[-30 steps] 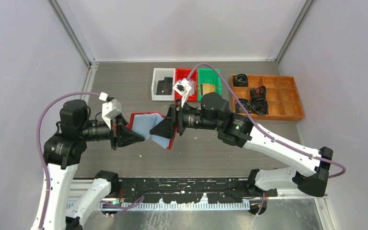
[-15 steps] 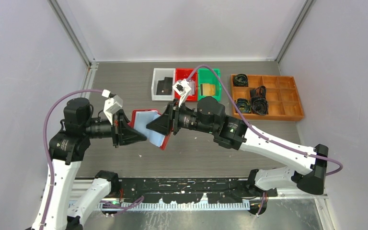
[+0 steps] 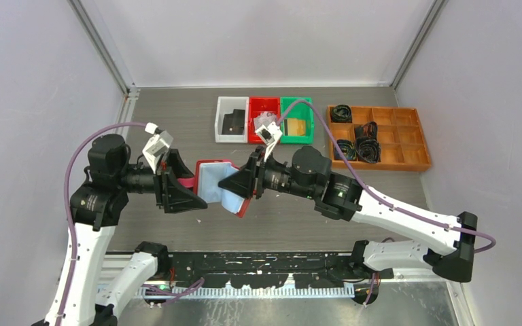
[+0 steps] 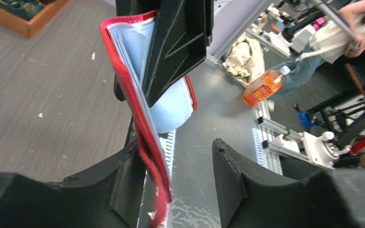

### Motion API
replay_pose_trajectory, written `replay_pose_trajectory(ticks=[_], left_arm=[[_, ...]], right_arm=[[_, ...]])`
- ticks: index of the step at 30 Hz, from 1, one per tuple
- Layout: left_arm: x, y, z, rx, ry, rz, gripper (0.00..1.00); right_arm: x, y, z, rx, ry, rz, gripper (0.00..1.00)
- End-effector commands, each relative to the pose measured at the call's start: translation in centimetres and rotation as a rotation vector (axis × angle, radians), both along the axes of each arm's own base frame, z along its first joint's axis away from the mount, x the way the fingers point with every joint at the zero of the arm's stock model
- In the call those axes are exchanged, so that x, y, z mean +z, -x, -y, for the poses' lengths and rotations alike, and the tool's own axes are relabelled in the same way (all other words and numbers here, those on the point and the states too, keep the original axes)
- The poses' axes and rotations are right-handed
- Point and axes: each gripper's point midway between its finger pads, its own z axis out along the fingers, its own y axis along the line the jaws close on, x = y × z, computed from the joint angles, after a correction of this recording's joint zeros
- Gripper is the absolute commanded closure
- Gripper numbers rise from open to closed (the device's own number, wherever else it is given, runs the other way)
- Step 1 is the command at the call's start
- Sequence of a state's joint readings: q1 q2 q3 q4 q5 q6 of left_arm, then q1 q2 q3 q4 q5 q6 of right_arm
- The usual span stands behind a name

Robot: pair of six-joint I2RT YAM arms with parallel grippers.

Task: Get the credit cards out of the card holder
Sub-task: Remove the credit card from the card holder.

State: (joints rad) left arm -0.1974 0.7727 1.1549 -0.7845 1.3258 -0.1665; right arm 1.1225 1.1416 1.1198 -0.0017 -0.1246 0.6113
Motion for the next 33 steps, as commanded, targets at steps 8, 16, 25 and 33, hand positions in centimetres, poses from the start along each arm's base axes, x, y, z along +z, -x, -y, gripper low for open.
replay_pose_trajectory(ticks=[8, 16, 25, 33], left_arm=[[3.7, 1.1, 0.2, -0.100, 0.069, 0.025, 0.75], [3.9, 1.7, 0.1, -0.142, 0.078, -0.005, 0.90], [4.0, 1.7, 0.0, -0.144, 0.079, -0.026, 1.00], [4.1, 1.9, 0.0, -0.151, 0.080, -0.042, 1.00]], right_arm=[[2.3, 2.0, 1.4, 0.075, -0.101, 0.089, 0.84], [2.3, 3.2, 1.9, 0.123, -0.126, 0.104, 0.85], [2.9, 4.3, 2.4, 0.170, -0.177, 0.112, 0.83], [3.0, 4.5, 2.8, 0.171, -0.192, 0.118, 0.79]])
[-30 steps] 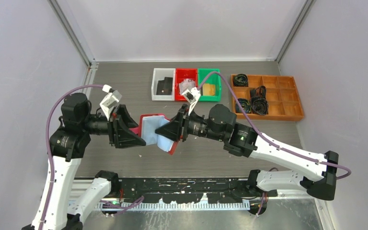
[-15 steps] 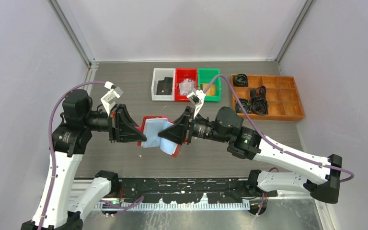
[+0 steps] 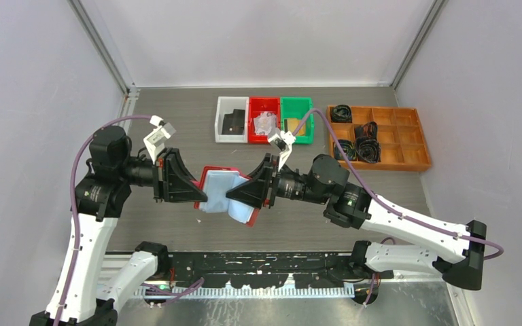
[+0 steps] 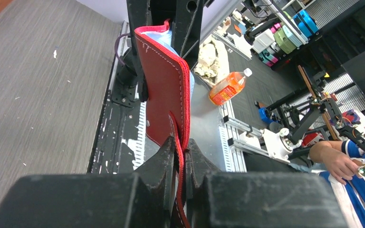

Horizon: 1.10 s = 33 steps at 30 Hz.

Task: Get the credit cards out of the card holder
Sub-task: Remove the credit card from the card holder.

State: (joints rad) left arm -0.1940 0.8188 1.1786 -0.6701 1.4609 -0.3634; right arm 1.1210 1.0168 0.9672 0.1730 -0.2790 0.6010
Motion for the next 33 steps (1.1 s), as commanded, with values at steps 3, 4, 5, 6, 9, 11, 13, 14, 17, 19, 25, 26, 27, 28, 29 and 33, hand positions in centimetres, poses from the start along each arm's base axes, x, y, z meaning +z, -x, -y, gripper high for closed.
replay_pose_trajectory(ticks=[3, 4, 5, 6, 9, 11, 13, 14, 17, 19, 25, 26, 27, 28, 29, 33], left_arm=[[1.8, 0.8, -0.2, -0.039, 0.028, 0.067, 1.00], [1.8, 0.7, -0.2, -0.035, 0.028, 0.069, 1.00], [1.7, 0.6, -0.2, -0.026, 0.026, 0.074, 1.00], [1.7, 0.5, -0.2, -0.016, 0.024, 0.081, 1.00], [1.3, -0.1, -0.1, 0.029, 0.016, 0.115, 1.00], [0.8, -0.5, -0.1, 0.065, 0.003, 0.139, 1.00], [0.4, -1.0, -0.2, 0.100, -0.012, 0.166, 1.00], [0.3, -1.1, -0.2, 0.113, -0.016, 0.180, 1.00], [0.1, -1.3, -0.2, 0.128, -0.024, 0.194, 1.00], [0.0, -1.2, -0.3, 0.127, -0.028, 0.194, 1.00], [0.5, -0.6, -0.3, 0.098, -0.019, 0.186, 1.00], [0.6, -0.6, -0.2, 0.092, -0.015, 0.182, 1.00], [0.7, -0.5, -0.2, 0.086, -0.012, 0.173, 1.00], [0.8, -0.5, -0.2, 0.079, -0.007, 0.169, 1.00], [0.8, -0.4, -0.2, 0.075, -0.003, 0.164, 1.00], [1.2, -0.3, -0.1, 0.062, 0.009, 0.153, 1.00]], right_arm=[[1.8, 0.7, 1.5, -0.002, -0.077, 0.037, 0.78], [1.8, 0.4, 1.7, -0.019, -0.073, 0.032, 0.74], [1.8, 0.2, 1.9, -0.037, -0.069, 0.027, 0.60], [1.7, -0.2, 1.9, -0.058, -0.063, 0.019, 0.44], [1.8, -1.3, 1.4, -0.103, -0.045, -0.002, 0.21], [1.4, -2.1, 0.5, -0.121, -0.010, -0.023, 0.07], [1.0, -2.9, -0.4, -0.145, 0.031, -0.034, 0.01], [0.8, -3.5, -0.7, -0.175, 0.045, -0.037, 0.01], [0.4, -4.9, -1.1, -0.245, 0.071, -0.037, 0.00], [0.5, -5.3, -1.2, -0.263, 0.064, -0.028, 0.04], [0.1, -6.0, 0.0, -0.332, 0.065, -0.012, 0.26], [0.0, -6.2, 0.5, -0.348, 0.064, -0.010, 0.28], [-0.1, -6.2, 0.9, -0.363, 0.062, -0.006, 0.28], [-0.1, -6.4, 1.4, -0.380, 0.060, -0.003, 0.28], [-0.2, -6.4, 1.9, -0.393, 0.060, 0.004, 0.29], [-0.2, -6.5, 2.9, -0.419, 0.063, 0.025, 0.31]])
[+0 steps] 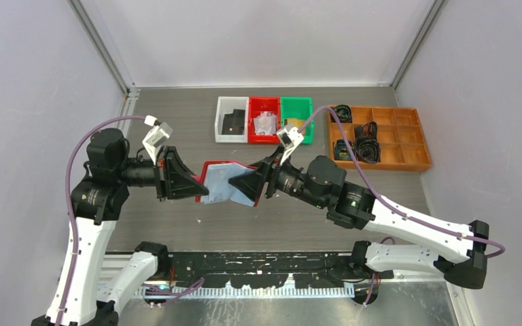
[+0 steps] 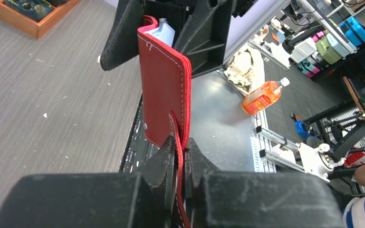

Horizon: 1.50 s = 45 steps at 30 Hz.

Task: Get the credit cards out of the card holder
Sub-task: Remove the credit card from the card holder.

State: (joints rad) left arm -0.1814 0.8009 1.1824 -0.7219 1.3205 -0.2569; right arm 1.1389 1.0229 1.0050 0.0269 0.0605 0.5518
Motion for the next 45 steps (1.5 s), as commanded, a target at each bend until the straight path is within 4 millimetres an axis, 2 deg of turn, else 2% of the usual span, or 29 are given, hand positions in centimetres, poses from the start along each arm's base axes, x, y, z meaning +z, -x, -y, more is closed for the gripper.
replay_pose_trajectory(ticks=[1, 7, 11, 13, 16, 18, 21, 23, 25, 30, 39, 42, 45], left_arm=[[2.5, 1.8, 0.0, -0.081, 0.050, 0.070, 1.00], [2.4, 1.0, 0.0, -0.033, 0.038, 0.076, 1.00], [2.1, 0.0, -0.1, 0.037, 0.005, 0.104, 1.00], [1.7, -0.6, -0.3, 0.076, -0.018, 0.135, 1.00], [1.1, -1.1, -0.5, 0.108, -0.040, 0.156, 1.00], [0.9, -1.3, -0.6, 0.123, -0.048, 0.165, 1.00], [1.1, -0.8, -0.4, 0.091, -0.035, 0.149, 1.00], [1.6, 0.0, -0.3, 0.047, -0.016, 0.124, 1.00], [2.0, 0.8, -0.1, -0.009, 0.010, 0.084, 1.00], [2.7, 2.3, 0.0, -0.126, 0.060, -0.028, 1.00], [3.0, 2.9, -0.1, -0.184, 0.069, -0.084, 1.00], [3.1, 3.0, -0.1, -0.190, 0.070, -0.079, 1.00], [3.2, 3.1, -0.1, -0.195, 0.072, -0.076, 1.00]], right_arm=[[1.8, -1.1, 1.7, -0.086, -0.035, 0.062, 0.31], [2.2, 1.1, 1.5, 0.035, -0.051, 0.086, 0.27], [2.3, 2.8, 3.6, 0.080, 0.007, 0.118, 0.16], [3.2, 3.1, 5.5, 0.058, 0.021, 0.145, 0.11], [6.2, 3.2, 8.5, -0.009, -0.026, 0.203, 0.01], [8.0, 3.3, 9.4, -0.027, -0.051, 0.246, 0.00], [8.8, 3.1, 8.3, -0.006, -0.019, 0.277, 0.00], [8.4, 2.7, 6.9, 0.025, 0.043, 0.284, 0.00], [7.6, 3.4, 5.0, 0.114, 0.096, 0.293, 0.00], [7.4, 3.1, 2.4, 0.190, 0.179, 0.335, 0.01], [7.1, 5.4, -0.8, 0.367, 0.103, 0.247, 0.01], [6.9, 5.3, -1.1, 0.362, 0.095, 0.194, 0.09], [6.5, 4.9, -1.2, 0.332, 0.098, 0.143, 0.26]])
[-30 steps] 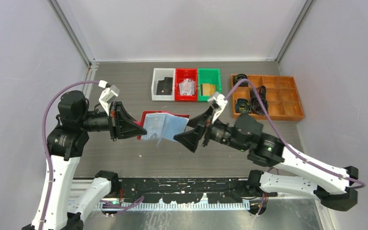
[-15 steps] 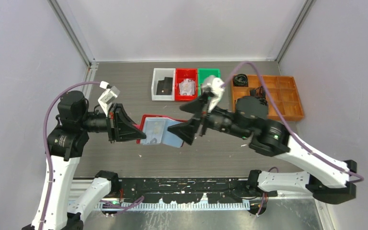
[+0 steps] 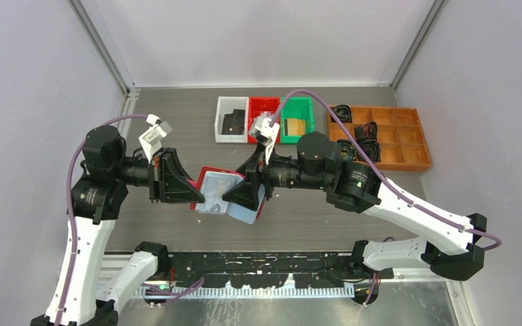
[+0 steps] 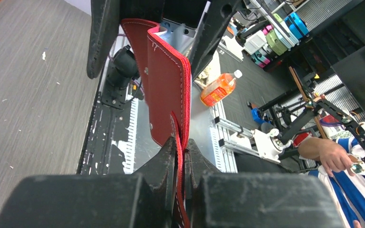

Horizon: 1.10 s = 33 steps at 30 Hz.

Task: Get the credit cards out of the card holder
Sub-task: Remove the credit card from the card holder.

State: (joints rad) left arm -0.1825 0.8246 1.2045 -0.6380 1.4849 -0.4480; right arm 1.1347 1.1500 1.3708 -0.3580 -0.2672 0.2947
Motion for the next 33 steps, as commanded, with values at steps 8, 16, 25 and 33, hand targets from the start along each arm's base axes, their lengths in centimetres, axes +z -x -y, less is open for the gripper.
replay_pose_trajectory(ticks=[8, 16, 25, 33], left_arm=[[1.2, 0.6, -0.1, -0.042, 0.021, 0.055, 1.00], [1.0, 0.2, 0.0, -0.026, 0.018, 0.062, 0.96], [0.7, 0.2, 0.0, -0.031, 0.023, 0.087, 0.79], [0.7, 0.2, 0.0, -0.024, 0.023, 0.103, 0.91]], right_arm=[[1.4, -0.7, 0.7, -0.092, -0.031, -0.080, 0.52], [1.8, 0.1, 1.4, -0.076, -0.118, -0.095, 0.61], [3.1, 1.7, 1.4, 0.012, -0.203, -0.104, 0.79], [3.0, 1.9, 1.4, 0.021, -0.204, -0.109, 0.85]])
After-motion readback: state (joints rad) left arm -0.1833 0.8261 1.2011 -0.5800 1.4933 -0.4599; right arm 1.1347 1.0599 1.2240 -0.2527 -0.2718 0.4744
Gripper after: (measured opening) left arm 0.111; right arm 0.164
